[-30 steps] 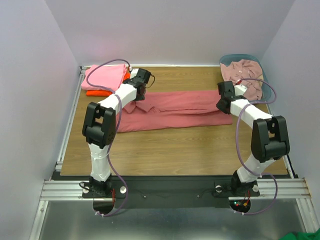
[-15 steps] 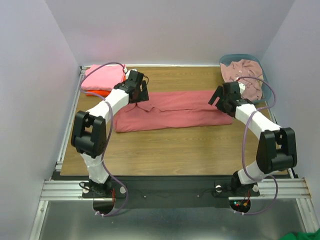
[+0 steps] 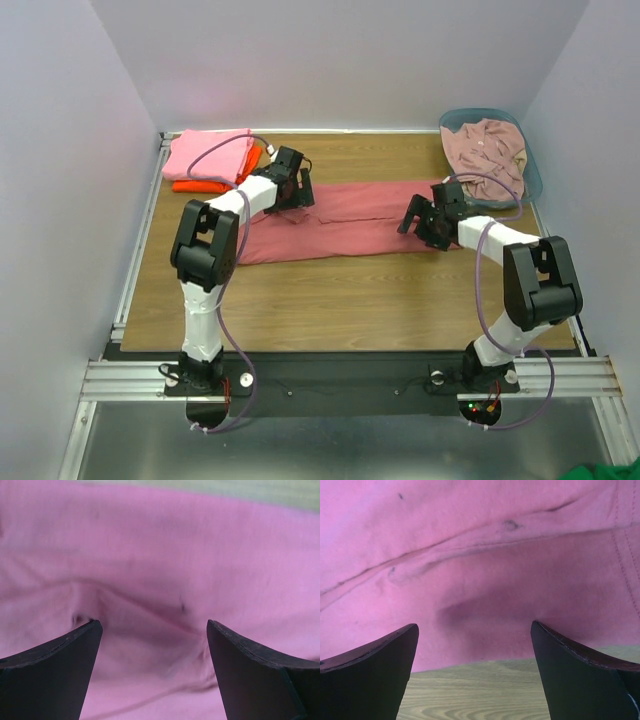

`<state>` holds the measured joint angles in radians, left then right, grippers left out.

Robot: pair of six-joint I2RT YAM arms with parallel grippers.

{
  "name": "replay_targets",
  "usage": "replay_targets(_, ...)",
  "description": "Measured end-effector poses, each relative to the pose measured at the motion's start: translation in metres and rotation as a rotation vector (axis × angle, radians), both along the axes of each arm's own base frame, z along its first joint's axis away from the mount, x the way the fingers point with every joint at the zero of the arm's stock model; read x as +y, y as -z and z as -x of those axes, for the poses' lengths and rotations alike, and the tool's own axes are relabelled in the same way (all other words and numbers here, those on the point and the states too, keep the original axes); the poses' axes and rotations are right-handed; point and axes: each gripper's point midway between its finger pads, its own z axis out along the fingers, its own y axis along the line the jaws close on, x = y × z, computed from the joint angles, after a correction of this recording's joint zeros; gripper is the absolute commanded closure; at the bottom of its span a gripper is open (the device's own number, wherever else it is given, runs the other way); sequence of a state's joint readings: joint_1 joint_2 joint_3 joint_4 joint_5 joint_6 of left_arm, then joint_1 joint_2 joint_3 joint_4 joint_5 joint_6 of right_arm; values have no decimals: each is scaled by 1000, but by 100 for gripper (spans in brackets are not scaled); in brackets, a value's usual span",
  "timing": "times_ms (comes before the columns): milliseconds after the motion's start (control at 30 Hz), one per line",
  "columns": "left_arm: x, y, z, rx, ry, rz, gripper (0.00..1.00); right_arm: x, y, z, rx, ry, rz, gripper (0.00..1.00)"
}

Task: Fold and stack the t-shirts
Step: Fold the tshirt

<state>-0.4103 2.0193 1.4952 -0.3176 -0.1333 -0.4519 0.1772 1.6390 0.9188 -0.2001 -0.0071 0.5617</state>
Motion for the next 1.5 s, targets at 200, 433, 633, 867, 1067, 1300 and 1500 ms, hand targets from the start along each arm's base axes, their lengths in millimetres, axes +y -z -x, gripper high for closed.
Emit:
replay_targets(200,0,11,-28,0,-18,-9,2,-1,-1,-4,-15,8,6,0)
replay_targets(433,-1,-7,-103,-99,-47,20,1,-6,-1,-6,-23,27,27,0)
replay_targets(633,0,-38,-132,-182,-43,46,2,-8,0,-6,-26,33,34,0)
replay_targets(867,10,-33,-43,-102,-35,61,2,-9,1,-6,-27,35,39,0)
replay_targets(1067,12,-21,44,-47,-50,128,2,-8,2,-7,-30,35,39,0)
replay_targets(1300,14,12,52,-3,-90,127,2,1,3,5,-85,28,-2,0)
replay_targets(1500,-7,10,-8,-59,-90,129,2,44,4,51,-113,-58,-42,0)
